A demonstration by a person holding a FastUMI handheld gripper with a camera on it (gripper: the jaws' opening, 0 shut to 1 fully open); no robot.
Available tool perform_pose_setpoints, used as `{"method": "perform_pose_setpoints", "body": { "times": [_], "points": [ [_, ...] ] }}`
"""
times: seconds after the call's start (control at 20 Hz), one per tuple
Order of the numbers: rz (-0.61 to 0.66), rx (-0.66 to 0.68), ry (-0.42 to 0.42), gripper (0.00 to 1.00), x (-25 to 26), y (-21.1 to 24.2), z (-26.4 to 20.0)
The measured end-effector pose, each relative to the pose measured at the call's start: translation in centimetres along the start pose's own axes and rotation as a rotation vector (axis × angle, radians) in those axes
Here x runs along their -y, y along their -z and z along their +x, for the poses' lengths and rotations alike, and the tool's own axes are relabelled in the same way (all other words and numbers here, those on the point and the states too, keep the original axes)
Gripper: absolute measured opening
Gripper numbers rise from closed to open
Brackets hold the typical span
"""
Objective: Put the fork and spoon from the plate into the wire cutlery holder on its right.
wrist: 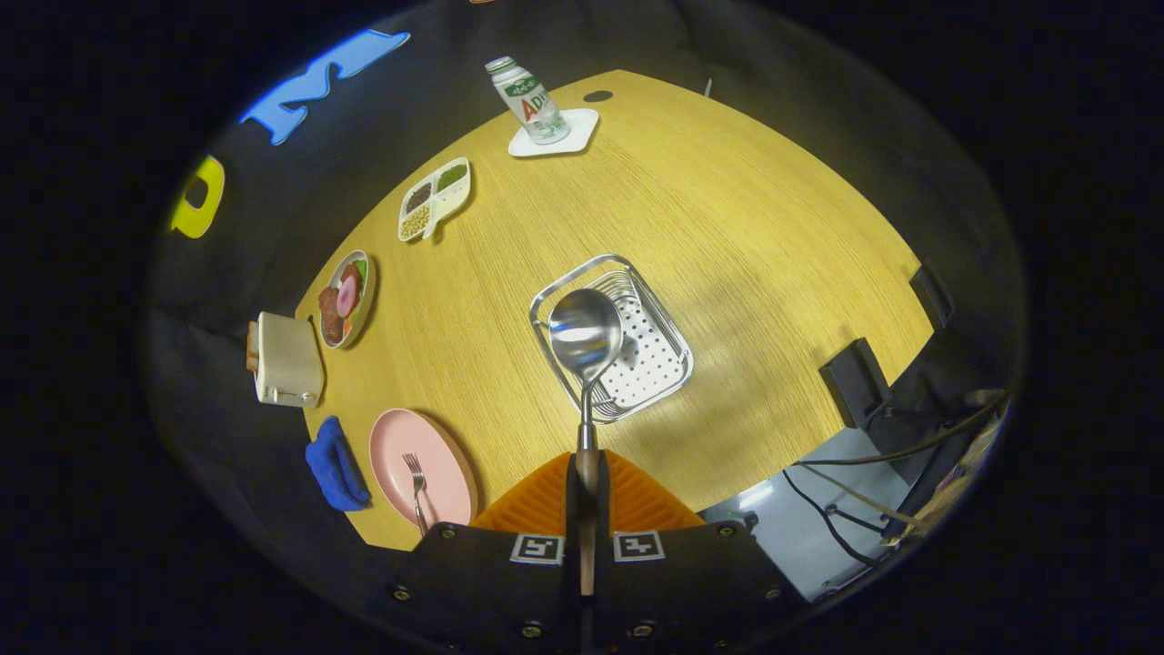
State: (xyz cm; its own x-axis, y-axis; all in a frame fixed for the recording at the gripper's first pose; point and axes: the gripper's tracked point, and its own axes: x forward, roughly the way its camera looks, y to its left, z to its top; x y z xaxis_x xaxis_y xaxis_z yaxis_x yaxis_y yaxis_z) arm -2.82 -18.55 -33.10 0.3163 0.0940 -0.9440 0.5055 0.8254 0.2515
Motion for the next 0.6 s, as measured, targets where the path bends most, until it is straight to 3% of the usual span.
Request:
{"method": "perform_pose_setpoints", "body": {
  "times": [0.15,0.4,0.6],
  "points": [
    [0.014,-0.025,0.008,0.06,0.7,-0.3,0.4],
    [0.035,0.048,0.008,0.14,0.7,-2.8,-0.7],
    [0.037,0.09,0.016,0.15,1.2,-4.1,-1.8]
  ]
}}
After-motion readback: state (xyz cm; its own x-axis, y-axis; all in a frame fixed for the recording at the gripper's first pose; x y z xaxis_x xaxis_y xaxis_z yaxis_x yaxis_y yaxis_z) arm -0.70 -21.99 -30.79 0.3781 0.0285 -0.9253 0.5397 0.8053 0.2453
